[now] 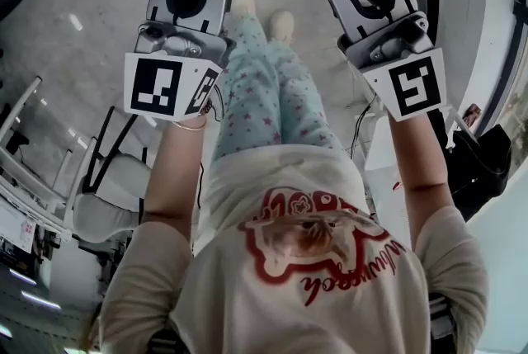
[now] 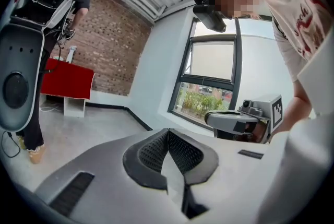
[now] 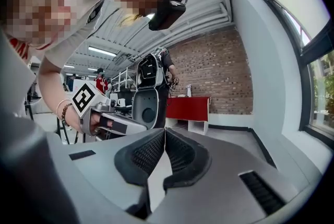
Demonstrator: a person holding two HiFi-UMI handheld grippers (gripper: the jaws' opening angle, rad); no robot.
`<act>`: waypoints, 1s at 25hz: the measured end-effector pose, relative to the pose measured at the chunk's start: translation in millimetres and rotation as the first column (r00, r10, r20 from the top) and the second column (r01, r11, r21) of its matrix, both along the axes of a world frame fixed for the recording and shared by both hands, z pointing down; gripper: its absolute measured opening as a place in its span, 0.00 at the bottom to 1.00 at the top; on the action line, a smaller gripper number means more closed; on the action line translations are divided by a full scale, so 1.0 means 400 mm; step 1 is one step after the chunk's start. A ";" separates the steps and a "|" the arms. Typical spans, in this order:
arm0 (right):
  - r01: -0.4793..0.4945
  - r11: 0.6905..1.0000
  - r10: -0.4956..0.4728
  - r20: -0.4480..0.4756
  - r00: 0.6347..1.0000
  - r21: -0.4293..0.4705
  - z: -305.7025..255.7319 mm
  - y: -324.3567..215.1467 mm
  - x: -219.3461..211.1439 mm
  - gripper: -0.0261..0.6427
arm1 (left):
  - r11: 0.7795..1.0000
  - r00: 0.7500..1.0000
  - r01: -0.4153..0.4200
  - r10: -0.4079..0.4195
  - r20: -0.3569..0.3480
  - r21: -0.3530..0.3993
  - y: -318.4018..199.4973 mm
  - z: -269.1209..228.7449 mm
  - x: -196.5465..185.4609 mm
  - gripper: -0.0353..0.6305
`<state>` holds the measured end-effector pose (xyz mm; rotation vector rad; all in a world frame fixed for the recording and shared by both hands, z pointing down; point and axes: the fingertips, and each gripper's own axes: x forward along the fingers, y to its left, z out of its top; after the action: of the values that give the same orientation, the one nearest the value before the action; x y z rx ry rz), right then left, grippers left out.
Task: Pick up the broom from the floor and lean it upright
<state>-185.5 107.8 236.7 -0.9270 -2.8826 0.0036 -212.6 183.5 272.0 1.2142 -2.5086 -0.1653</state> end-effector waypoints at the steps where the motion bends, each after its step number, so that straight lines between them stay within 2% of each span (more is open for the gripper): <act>1: 0.009 1.000 -0.009 -0.008 1.000 0.003 0.027 0.003 -0.001 0.08 | 1.000 1.000 0.001 -0.001 -0.004 -0.006 0.001 0.023 -0.003 0.09; 5: 0.046 0.999 -0.045 -0.045 0.998 0.017 0.143 0.016 -0.006 0.08 | 1.000 0.999 -0.004 0.004 -0.035 -0.019 -0.001 0.126 -0.013 0.09; 12: 0.123 0.992 -0.120 -0.086 0.989 0.034 0.337 0.036 -0.002 0.08 | 0.999 0.999 -0.026 0.025 -0.030 -0.040 -0.029 0.283 -0.036 0.09; 19: 0.087 0.996 -0.084 -0.139 0.987 0.015 0.519 0.051 0.002 0.08 | 0.998 0.997 -0.039 0.036 -0.065 -0.050 -0.022 0.445 -0.020 0.09; 22: 0.098 0.995 -0.093 -0.159 0.983 0.024 0.586 0.064 0.012 0.08 | 0.997 0.996 -0.073 0.071 -0.055 -0.026 -0.034 0.492 -0.011 0.09; 25: 0.119 0.993 -0.114 -0.177 0.978 0.020 0.646 0.080 0.017 0.08 | 0.992 0.992 -0.122 0.121 -0.028 -0.043 -0.043 0.544 -0.007 0.09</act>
<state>-178.7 140.0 494.9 -1.0334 -2.6573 0.0300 -215.3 166.4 489.7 1.3339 -2.3956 -0.0932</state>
